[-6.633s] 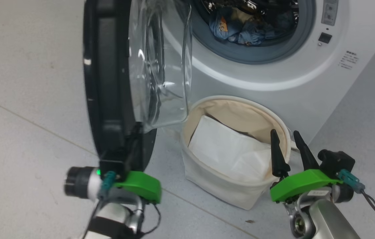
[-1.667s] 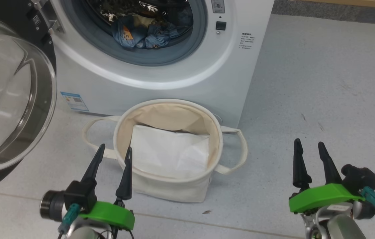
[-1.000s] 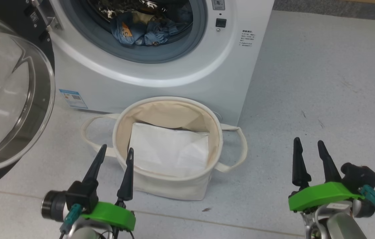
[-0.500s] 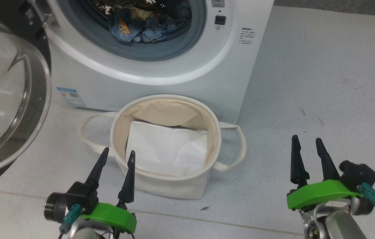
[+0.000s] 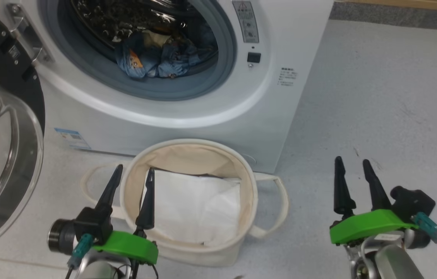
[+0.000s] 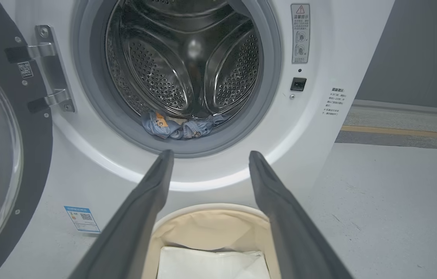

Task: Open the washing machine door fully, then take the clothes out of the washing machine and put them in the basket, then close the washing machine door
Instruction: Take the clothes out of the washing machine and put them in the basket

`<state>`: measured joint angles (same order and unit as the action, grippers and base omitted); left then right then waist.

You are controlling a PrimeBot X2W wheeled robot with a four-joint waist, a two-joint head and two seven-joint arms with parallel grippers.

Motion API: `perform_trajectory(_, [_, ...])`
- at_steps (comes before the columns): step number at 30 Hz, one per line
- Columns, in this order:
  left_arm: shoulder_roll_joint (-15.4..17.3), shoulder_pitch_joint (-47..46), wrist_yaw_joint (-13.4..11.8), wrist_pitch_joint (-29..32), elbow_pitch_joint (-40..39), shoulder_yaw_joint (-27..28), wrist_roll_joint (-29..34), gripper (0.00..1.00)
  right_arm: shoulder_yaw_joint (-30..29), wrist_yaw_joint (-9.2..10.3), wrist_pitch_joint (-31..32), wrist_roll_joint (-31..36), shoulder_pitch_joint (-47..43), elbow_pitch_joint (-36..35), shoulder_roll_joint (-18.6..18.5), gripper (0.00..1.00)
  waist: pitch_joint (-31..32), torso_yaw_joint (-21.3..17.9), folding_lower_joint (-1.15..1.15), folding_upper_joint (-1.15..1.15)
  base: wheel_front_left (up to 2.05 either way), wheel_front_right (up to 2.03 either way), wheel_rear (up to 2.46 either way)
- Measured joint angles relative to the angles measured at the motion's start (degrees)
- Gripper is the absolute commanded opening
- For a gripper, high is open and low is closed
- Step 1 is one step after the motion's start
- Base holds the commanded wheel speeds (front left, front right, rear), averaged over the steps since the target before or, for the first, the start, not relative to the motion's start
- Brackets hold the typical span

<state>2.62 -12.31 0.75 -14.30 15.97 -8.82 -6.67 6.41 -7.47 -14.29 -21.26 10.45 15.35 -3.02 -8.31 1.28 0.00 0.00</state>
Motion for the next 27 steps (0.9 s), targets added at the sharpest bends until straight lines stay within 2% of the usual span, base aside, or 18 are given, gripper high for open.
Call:
perform_trajectory(6, [-0.04, -0.01, 0.27, 0.0, -0.6, -0.02, 0.62, 1.0, 1.37, 0.0, 0.0, -0.46, 0.24, -0.58, 0.0, 1.0, -0.1, 0.36, 0.0, 0.0, 0.62, -0.62, 0.0])
perform_trajectory(27, [-0.04, 0.12, 0.27, 0.0, -0.31, 0.6, 1.02, 1.0, 3.93, 0.0, 0.0, 0.07, -0.08, -0.74, 0.0, 1.0, -0.33, 0.08, 0.0, 0.0, 0.01, -0.01, 0.0])
